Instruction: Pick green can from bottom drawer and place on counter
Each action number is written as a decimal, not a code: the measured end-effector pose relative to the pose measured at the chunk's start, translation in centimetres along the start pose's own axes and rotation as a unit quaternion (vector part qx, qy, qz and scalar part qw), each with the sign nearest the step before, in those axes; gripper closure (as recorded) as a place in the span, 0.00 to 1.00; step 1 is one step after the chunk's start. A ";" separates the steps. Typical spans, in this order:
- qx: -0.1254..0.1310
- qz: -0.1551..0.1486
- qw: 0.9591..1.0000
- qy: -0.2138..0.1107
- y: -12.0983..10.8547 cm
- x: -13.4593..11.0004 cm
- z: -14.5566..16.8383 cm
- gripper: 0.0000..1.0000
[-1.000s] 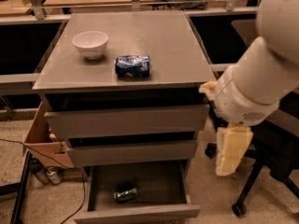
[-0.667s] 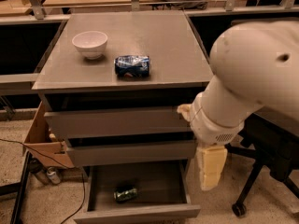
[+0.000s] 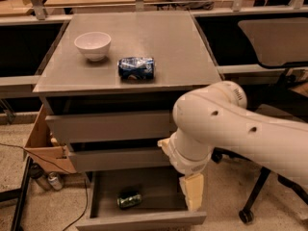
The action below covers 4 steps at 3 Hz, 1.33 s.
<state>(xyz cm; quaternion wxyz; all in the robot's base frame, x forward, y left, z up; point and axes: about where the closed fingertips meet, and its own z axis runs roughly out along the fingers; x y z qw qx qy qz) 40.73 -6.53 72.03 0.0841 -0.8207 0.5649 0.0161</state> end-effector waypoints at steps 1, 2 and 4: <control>0.018 -0.046 0.999 -0.014 0.0 -0.3 4.6 0.00; 0.038 -0.069 0.997 -0.024 -0.7 -0.8 6.2 0.00; 0.037 -0.085 0.995 -0.026 -1.1 -1.0 7.2 0.00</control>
Offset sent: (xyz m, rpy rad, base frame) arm 0.0136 0.0297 -0.0787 0.0961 -0.1048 0.1805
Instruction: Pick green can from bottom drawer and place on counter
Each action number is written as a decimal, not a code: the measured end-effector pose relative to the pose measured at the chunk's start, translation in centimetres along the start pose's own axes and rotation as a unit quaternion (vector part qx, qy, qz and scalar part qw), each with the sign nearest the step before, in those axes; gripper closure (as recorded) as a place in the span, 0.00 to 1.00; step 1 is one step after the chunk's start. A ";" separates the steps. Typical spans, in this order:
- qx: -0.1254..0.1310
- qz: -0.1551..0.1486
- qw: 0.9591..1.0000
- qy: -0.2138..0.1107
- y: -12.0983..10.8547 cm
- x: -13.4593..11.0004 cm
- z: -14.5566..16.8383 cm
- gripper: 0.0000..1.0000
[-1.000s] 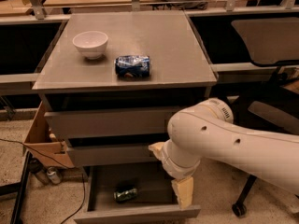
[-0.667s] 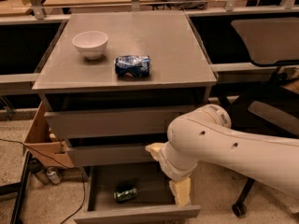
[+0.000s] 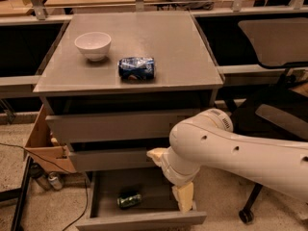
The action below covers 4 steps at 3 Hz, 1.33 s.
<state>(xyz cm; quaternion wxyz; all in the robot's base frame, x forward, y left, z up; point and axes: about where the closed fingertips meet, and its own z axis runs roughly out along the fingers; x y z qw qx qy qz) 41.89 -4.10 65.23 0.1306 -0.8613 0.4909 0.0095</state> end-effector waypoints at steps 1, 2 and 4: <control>0.003 -0.034 0.999 -0.010 -1.0 -0.2 2.1 0.00; 0.001 -0.070 0.997 -0.027 -2.4 -0.4 5.8 0.00; 0.017 -0.151 0.986 -0.063 -5.7 0.1 16.6 0.00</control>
Offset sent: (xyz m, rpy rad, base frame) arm 0.0438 0.0508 -0.0989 0.0615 0.0173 0.2471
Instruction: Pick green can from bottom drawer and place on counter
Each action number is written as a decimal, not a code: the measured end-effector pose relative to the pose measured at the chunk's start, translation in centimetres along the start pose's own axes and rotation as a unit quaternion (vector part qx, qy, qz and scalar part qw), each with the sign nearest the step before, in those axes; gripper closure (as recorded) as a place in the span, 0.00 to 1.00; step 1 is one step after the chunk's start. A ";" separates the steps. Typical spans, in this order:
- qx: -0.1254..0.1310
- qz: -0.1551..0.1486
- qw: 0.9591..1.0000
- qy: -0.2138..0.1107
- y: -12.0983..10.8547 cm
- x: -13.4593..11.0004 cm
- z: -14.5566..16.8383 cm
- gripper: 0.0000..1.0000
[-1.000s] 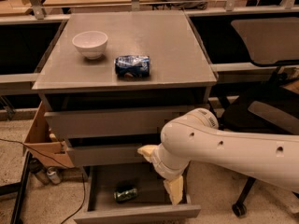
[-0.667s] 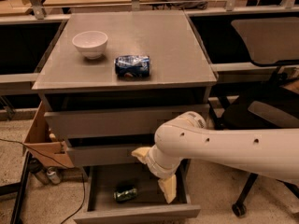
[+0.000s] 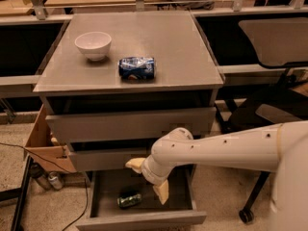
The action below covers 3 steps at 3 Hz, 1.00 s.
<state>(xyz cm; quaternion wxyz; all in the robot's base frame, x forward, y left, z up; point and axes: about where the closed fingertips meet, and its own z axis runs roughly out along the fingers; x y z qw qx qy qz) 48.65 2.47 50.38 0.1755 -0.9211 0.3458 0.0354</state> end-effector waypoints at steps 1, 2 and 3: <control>0.026 -0.071 0.997 -0.029 -3.0 2.8 8.0 0.00; 0.039 -0.117 0.991 -0.056 -5.3 4.3 13.5 0.00; 0.061 -0.166 0.980 -0.089 -6.8 5.7 19.7 0.00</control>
Offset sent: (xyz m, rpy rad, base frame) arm 0.1120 0.0865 -0.1769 0.1831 -0.0756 0.3753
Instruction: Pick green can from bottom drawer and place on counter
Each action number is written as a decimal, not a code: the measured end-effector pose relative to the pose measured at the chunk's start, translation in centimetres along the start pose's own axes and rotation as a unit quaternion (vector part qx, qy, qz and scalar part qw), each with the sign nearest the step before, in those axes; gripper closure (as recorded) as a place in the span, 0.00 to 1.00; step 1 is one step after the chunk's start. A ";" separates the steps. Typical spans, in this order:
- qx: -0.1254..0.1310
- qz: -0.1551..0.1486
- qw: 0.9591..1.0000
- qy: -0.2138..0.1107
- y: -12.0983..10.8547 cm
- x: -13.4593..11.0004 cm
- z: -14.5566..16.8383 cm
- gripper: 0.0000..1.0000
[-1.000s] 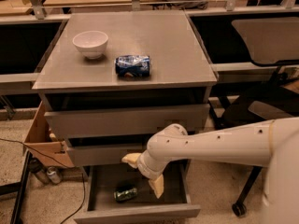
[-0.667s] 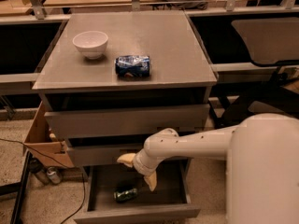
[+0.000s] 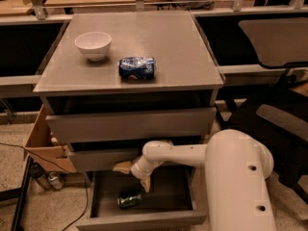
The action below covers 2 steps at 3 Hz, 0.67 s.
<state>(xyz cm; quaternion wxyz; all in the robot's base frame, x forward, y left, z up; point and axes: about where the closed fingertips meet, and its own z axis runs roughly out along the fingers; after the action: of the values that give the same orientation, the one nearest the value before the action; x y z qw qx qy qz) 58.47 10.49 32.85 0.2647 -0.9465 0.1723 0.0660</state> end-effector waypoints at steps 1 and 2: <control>0.005 -0.030 0.999 -0.011 0.8 0.6 2.8 0.00; 0.012 -0.033 0.999 0.000 2.4 0.6 3.4 0.00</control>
Offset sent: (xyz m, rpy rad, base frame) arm -0.0303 -0.0182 -0.0595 0.0303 -0.0541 0.0316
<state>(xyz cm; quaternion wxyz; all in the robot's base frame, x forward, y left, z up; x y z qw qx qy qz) 58.01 10.13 28.71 0.2782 -0.9484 0.1419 0.0548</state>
